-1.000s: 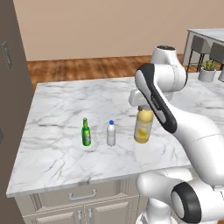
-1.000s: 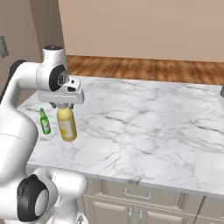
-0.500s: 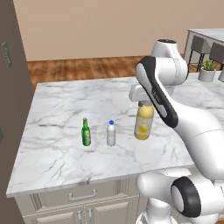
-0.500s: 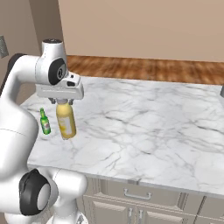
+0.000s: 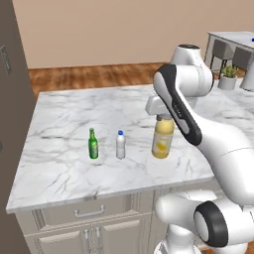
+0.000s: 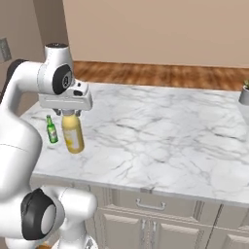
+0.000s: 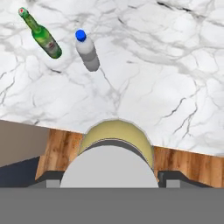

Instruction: Place the drinks on the dining counter in a tight cluster.

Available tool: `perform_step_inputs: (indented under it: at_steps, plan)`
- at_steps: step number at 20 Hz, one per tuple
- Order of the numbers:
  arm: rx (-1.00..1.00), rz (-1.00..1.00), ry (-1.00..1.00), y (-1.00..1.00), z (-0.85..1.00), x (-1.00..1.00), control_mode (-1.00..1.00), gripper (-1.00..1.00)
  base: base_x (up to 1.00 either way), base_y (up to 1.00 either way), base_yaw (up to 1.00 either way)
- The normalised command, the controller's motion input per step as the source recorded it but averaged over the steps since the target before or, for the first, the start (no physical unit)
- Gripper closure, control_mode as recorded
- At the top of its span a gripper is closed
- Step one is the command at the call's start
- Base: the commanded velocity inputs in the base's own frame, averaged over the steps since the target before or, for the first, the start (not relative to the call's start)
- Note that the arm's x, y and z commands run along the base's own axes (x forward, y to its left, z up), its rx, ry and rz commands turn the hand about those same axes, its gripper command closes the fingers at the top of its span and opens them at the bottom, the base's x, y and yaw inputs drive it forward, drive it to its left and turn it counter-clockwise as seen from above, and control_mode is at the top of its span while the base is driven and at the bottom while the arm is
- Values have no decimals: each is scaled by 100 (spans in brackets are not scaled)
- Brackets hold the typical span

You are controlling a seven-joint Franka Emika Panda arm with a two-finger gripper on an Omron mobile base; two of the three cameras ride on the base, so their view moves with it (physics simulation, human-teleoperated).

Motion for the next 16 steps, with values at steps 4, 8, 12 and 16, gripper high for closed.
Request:
perform_step_inputs:
  at_steps: [4,8,12,16]
  plan:
    - [0,0,0,0,0,0,100,100,-91,-52,-15]
    - [0,0,0,0,0,0,100,100,-77,-42,-20]
    - [0,0,0,0,0,0,100,100,-47,-11,-46]
    - [0,0,0,0,0,0,100,100,-3,0,-69]
